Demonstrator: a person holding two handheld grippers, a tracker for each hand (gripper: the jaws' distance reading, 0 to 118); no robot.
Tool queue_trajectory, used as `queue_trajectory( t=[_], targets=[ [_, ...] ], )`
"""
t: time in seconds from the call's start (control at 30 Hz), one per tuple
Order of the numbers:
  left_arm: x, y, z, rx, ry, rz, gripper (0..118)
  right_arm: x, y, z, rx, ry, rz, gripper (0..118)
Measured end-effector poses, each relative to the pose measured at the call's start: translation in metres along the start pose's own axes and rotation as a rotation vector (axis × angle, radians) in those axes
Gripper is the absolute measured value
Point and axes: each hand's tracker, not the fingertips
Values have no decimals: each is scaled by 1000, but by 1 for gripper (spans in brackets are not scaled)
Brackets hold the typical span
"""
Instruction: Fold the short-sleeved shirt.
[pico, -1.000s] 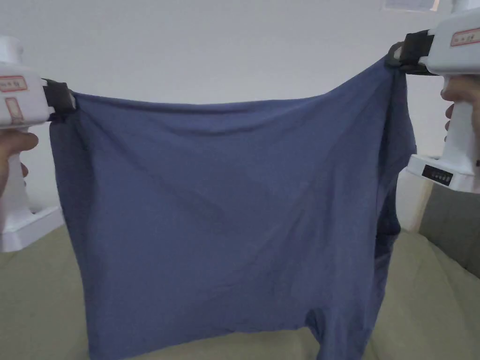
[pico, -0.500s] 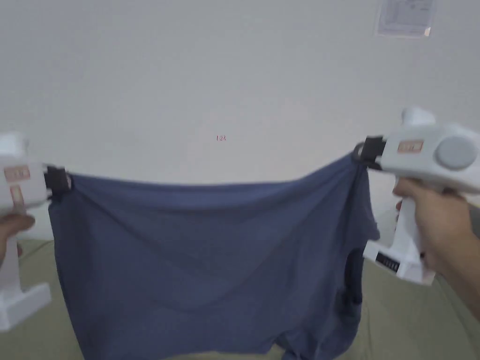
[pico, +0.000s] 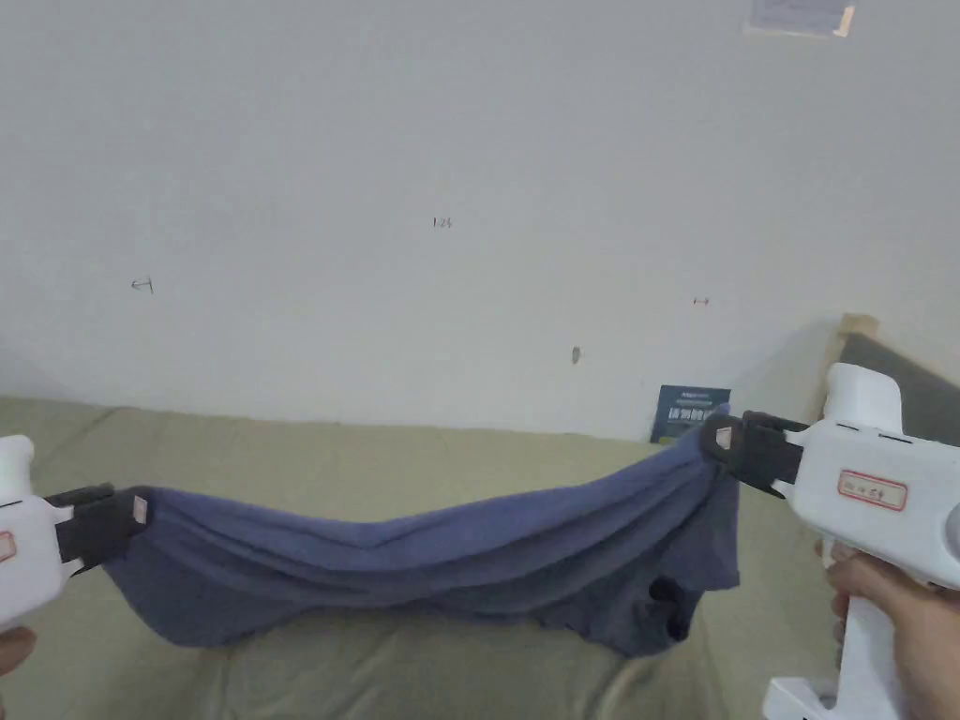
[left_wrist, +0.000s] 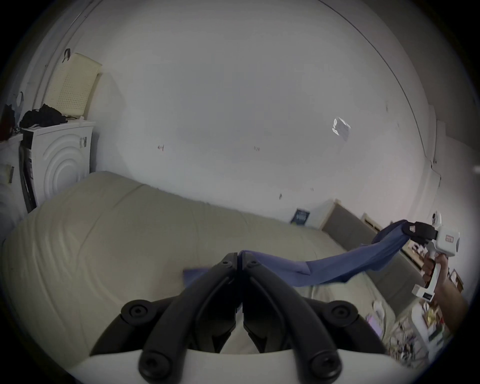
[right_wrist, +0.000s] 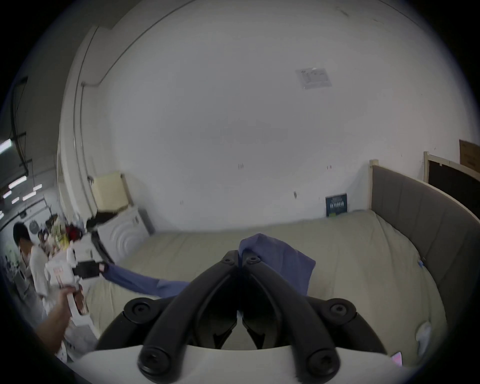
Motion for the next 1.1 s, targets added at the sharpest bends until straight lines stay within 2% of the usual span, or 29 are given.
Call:
queue_trajectory(
  t=[0.07,0.2,0.4,0.47,0.5,0.53,0.57,0.6,0.63,0.67,0.77,0.83,0.87,0.97,1.03,1.07,1.1],
  targets=[
    [-1,-38,29,-65,50,-7,1,-2,-43,27,-60,-1,-1,2],
    [-12,-122,68,-185,52,66,1,-1,-146,70,-225,-19,8,2],
    [-30,-236,97,-389,65,91,1,17,-303,102,-491,-147,-5,2],
    [-36,-259,94,-397,95,81,6,20,-330,100,-532,-187,22,2],
    [-41,-266,95,-387,91,94,17,21,-337,102,-510,-183,16,5],
    [-45,-270,97,-389,80,132,56,22,-338,106,-488,-177,11,18],
    [-45,-270,100,-414,82,148,111,21,-336,110,-473,-176,12,69],
    [-46,-267,113,-407,83,150,118,17,-332,116,-475,-190,7,107],
    [-39,-265,130,-386,76,153,115,13,-325,129,-455,-196,-9,118],
    [-31,-257,147,-313,35,162,117,6,-320,144,-374,-157,-48,116],
    [0,-247,211,-303,4,146,118,-20,-306,189,-318,-89,-142,116],
    [21,-250,241,-307,46,141,118,-38,-310,211,-308,-85,-136,116],
    [8,-259,249,-308,64,129,118,-48,-314,219,-313,-92,-135,116],
    [20,-270,265,-306,183,22,118,-68,-326,247,-281,-117,-139,113],
    [21,-275,265,-307,234,-45,113,-74,-333,258,-268,-118,-148,107],
    [21,-277,263,-288,239,-60,96,-76,-336,261,-254,-133,-129,95],
    [20,-277,260,-269,241,-75,59,-77,-338,262,-234,-158,-86,75]
  ],
)
